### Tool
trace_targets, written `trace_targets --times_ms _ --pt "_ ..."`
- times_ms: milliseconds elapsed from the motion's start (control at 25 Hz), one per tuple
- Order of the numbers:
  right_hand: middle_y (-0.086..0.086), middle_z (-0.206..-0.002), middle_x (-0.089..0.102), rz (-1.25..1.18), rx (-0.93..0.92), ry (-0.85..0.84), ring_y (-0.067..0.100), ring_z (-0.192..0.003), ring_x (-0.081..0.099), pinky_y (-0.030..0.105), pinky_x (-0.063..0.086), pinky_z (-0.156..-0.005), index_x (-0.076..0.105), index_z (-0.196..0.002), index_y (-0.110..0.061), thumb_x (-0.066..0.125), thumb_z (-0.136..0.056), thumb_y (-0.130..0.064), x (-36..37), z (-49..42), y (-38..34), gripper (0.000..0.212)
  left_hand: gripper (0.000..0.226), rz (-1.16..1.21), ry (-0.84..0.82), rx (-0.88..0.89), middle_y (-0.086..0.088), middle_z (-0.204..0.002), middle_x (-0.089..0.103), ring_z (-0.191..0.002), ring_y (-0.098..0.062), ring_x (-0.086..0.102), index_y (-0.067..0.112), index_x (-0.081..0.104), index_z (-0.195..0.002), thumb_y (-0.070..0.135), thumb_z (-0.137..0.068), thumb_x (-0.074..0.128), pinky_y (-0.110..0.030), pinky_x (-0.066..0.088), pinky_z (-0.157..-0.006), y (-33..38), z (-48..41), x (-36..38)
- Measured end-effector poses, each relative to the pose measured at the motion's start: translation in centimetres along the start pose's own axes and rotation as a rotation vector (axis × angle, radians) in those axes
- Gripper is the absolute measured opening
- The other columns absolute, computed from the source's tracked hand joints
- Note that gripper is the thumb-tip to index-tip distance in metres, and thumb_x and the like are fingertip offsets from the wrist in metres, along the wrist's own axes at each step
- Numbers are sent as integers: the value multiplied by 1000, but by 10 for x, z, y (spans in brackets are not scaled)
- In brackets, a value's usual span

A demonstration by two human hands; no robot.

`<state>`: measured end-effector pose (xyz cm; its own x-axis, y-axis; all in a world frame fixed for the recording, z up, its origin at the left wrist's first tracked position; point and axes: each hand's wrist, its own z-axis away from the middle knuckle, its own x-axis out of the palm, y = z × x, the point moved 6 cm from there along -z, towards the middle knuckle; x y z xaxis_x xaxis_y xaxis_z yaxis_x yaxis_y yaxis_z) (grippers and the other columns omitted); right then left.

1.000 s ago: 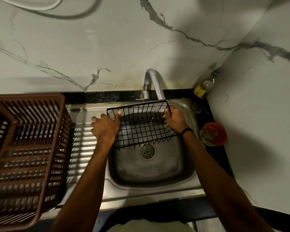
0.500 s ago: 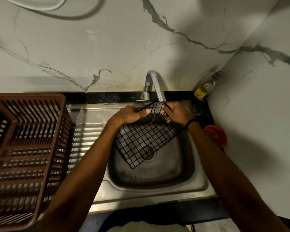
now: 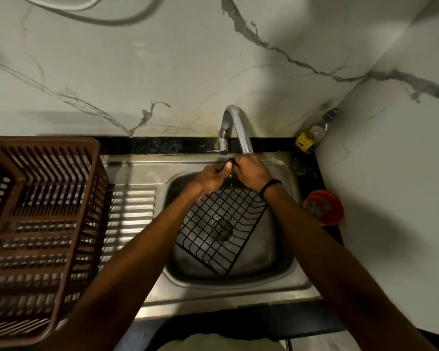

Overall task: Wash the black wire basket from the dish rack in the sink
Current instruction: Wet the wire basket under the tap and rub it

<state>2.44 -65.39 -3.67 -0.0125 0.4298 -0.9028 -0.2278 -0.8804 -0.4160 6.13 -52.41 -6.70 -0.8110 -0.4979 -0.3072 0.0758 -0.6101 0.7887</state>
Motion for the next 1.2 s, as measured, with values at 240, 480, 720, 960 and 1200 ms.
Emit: trace_targets --times_ms 240,480,720,960,1200 --pt "3 -94 59 40 144 -9 15 -77 54 21 37 -64 60 -114 -13 46 -103 -30 1 9 24 25 70 54 166 -54 -5 -116 66 -102 -29 64 30 60 -140 76 -94 34 -36 59 -73 1 2 -23" --pt "0 -88 54 57 188 1 13 -74 49 20 34 -61 64 -108 -14 50 -100 -35 -7 1 27 26 74 124 228 -74 -16 -118 67 -102 -34 63 26 61 -138 77 -93 34 -44 60 -80 -3 6 -27" --pt "2 -88 58 -2 185 38 16 -78 54 24 38 -66 64 -108 -13 61 -95 -32 -3 0 9 23 71 84 219 -28 -9 -114 69 -104 -27 62 28 62 -137 77 -94 33 -38 53 -85 5 6 -16" --pt "6 -98 61 42 244 -29 18 -87 57 27 42 -71 65 -111 -13 64 -93 -28 -7 4 20 24 75 63 230 -25 -12 -135 64 -121 -36 59 31 62 -138 82 -90 34 -51 52 -101 9 10 -22" --pt "4 -86 59 82 252 -33 23 -90 61 24 36 -69 69 -105 -9 66 -92 -27 -23 9 33 23 88 107 288 -69 -19 -126 68 -115 -42 63 26 66 -133 90 -82 33 -56 53 -100 -3 12 -31"
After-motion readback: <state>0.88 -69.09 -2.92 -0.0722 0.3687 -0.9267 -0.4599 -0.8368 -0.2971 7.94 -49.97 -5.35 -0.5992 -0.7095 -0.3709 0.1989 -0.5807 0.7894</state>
